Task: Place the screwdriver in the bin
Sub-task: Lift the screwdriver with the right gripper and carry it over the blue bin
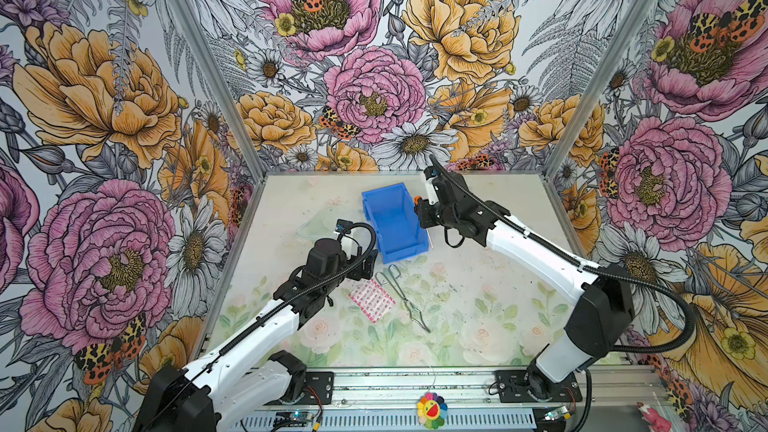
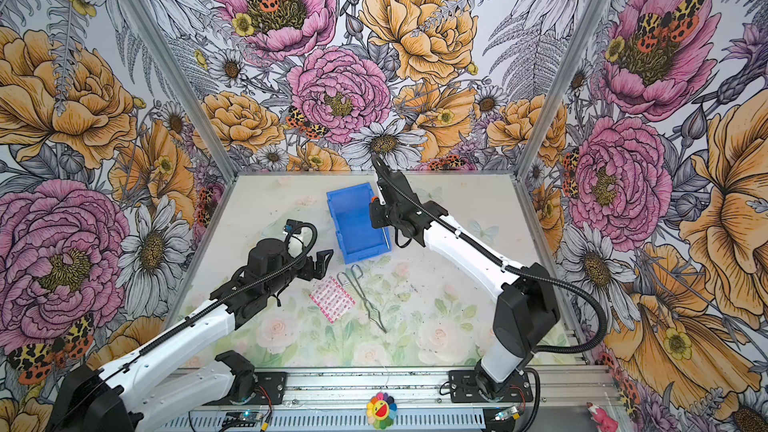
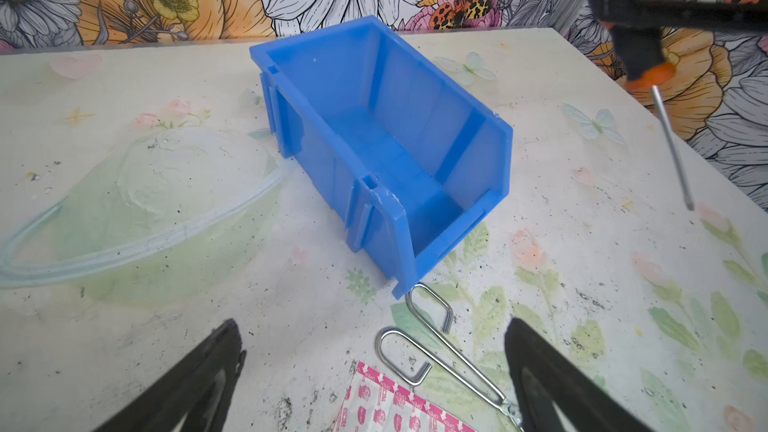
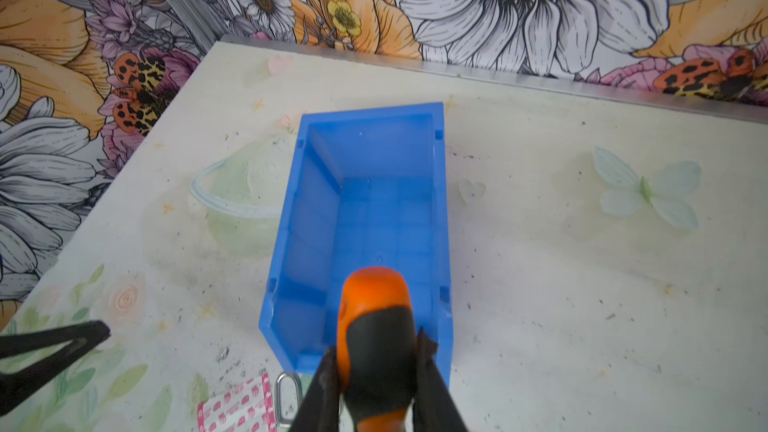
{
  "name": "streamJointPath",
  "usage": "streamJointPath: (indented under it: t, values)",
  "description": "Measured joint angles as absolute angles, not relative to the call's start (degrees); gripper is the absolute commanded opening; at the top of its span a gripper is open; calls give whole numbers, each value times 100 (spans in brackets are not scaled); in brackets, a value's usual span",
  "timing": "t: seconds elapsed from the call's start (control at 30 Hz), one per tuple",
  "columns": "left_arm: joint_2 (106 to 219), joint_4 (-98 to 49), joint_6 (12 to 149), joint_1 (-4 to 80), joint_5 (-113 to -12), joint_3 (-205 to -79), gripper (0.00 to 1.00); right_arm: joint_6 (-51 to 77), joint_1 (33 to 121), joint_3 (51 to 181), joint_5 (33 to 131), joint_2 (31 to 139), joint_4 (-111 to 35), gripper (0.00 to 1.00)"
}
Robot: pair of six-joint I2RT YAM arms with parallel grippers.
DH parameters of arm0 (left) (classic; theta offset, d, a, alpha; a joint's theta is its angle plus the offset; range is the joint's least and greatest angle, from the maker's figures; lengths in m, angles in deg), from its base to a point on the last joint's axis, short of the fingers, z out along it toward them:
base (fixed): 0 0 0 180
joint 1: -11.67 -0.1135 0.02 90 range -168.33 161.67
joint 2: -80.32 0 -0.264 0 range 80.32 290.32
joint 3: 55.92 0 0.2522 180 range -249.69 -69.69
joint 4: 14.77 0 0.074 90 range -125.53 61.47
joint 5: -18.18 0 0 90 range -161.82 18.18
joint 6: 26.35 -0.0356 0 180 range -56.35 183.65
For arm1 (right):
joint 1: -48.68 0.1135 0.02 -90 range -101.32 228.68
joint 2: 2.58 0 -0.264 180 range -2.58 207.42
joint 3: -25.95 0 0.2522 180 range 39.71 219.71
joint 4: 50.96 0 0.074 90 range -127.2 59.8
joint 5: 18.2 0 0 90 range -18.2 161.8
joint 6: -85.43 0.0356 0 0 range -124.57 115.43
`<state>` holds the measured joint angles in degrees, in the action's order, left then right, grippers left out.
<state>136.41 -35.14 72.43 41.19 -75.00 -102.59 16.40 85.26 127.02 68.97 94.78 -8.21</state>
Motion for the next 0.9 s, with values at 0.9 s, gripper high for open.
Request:
streamJointPath:
  t: [0.9]
  values:
    - [14319,-3164,6943,3640,-6451,-10687,99,1594,8654,14949,6750,12554,-738,4]
